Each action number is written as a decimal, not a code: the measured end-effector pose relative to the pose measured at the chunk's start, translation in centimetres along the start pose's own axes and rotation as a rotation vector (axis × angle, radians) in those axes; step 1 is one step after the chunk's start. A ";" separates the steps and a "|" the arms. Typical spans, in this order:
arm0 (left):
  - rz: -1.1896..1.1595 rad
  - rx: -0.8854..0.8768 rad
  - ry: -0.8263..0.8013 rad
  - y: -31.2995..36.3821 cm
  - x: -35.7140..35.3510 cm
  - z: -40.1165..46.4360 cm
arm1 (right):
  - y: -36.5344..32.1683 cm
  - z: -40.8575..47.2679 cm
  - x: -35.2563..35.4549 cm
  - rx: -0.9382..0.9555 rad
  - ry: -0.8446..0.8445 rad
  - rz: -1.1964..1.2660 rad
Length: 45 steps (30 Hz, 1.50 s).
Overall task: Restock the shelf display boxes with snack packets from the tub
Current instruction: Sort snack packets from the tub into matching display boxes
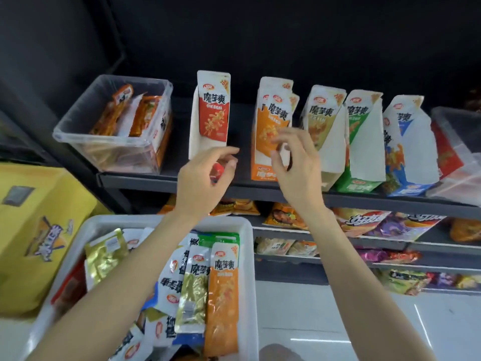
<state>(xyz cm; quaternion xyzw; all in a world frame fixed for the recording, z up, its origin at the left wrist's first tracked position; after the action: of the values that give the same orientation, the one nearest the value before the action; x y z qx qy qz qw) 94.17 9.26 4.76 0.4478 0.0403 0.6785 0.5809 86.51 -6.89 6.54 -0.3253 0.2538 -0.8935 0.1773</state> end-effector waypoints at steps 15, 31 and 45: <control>0.609 0.422 -0.622 -6.4 1.2 -19.6 | -3.7 -21.2 -13.8 -0.374 -1.046 -0.256; 0.432 0.550 -0.643 -7.0 0.1 -20.0 | -3.1 -20.4 -11.2 -0.705 -0.692 0.093; 0.237 0.203 -0.188 -2.3 4.0 -16.4 | -4.7 -18.6 -10.0 -0.871 -0.497 0.404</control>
<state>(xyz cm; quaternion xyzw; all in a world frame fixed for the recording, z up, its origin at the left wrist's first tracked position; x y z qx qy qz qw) 85.45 20.97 -4.07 0.5671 0.0011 0.6900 0.4498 80.59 8.04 -7.98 -0.5150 0.6088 -0.5497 0.2490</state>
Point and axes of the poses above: each hand's wrist, its own z-axis towards the middle knuckle, its own x-axis out of the back of the hand, y = z × x, the point moved 7 cm from there along z, towards the middle knuckle, and after that the axes turned 5 degrees about z, right-handed, at the moved point
